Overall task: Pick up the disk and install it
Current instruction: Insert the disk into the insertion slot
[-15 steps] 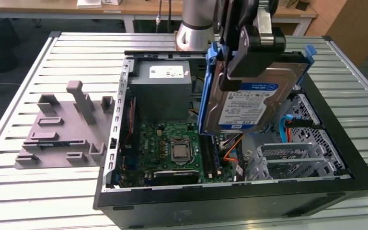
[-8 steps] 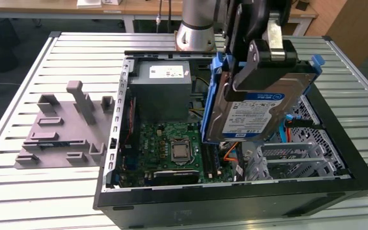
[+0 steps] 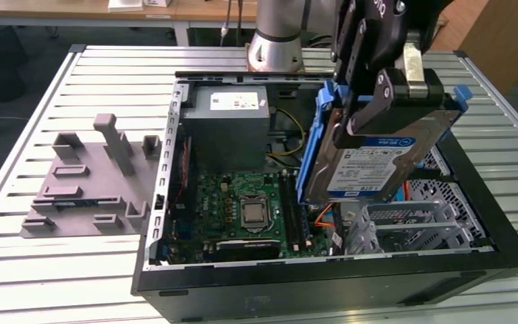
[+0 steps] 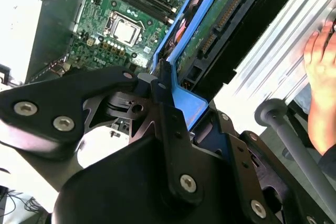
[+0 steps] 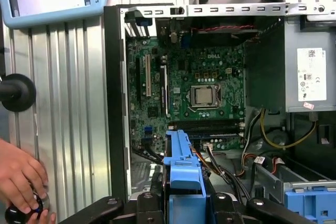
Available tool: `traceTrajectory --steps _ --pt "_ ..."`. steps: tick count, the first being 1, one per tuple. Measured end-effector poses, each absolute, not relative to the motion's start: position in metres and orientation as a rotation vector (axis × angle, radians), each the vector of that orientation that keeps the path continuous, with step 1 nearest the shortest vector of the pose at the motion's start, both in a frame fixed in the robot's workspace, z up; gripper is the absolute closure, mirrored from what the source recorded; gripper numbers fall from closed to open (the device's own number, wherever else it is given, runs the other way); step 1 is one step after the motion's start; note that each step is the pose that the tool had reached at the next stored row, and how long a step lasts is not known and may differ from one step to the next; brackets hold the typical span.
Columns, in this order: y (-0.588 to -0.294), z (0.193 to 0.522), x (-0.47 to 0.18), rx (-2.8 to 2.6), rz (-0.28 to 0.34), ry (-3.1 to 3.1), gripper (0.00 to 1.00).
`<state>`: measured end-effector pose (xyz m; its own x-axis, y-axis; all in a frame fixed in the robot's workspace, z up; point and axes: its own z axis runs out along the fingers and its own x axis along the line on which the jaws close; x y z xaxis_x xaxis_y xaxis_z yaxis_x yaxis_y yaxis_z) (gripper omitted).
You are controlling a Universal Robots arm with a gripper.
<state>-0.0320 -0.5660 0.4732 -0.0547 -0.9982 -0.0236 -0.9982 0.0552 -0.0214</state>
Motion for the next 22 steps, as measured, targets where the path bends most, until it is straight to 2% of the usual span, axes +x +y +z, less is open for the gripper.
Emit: traceTrajectory --steps 22 --pt "-0.575 0.455 0.003 -2.139 0.004 2.260 0.64"
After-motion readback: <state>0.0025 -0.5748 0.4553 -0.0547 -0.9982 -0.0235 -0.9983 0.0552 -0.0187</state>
